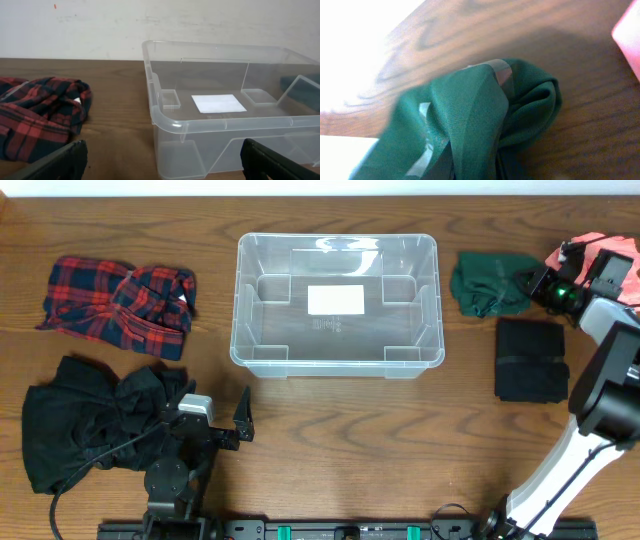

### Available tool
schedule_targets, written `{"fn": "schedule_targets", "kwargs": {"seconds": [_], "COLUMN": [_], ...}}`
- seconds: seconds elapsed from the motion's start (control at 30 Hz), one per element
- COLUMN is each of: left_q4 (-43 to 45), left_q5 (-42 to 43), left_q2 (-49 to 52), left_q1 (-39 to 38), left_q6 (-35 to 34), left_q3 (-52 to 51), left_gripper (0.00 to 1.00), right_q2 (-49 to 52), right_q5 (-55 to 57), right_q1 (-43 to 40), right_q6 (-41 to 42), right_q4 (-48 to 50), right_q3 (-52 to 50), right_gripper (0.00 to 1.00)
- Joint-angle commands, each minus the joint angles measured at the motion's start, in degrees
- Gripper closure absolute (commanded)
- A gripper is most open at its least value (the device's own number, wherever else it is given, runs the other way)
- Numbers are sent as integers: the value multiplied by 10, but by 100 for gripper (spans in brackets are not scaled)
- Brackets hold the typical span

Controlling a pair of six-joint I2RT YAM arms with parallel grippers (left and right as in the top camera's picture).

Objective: Pack container
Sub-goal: 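Close the right gripper on the green cloth and lift it, then carry the green cloth left and lower it into the container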

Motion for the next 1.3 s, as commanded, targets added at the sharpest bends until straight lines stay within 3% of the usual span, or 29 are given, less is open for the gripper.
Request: {"fn": "schedule_targets", "kwargs": {"seconds": [0.0, 0.33, 0.57, 0.73, 1.03, 1.27], "left_q4": [-8, -8, -8, -8, -8, -8], "left_q5": [2, 2, 2, 2, 2, 2], "left_q2": [0, 0, 0, 0, 0, 0], "left_q1": [3, 3, 3, 3, 3, 3], "left_q6": [-3, -3, -3, -3, -3, -3], "left_q3": [-16, -16, -16, -16, -16, -16], "left_gripper": [2, 2, 2, 2, 2, 2], "right_q2": [-112, -326, -408, -406, -351, -251], "right_q5": [-20, 16, 57, 109, 301, 327], "right_q1": [12, 41, 124, 216, 403, 483], "right_q6": [7, 53, 137, 223, 313, 374], "right_q4": [-14, -84, -94, -96, -75, -9], "right_q3": [6, 6, 6, 6, 6, 6], "right_gripper": [99, 99, 99, 99, 99, 99]}}
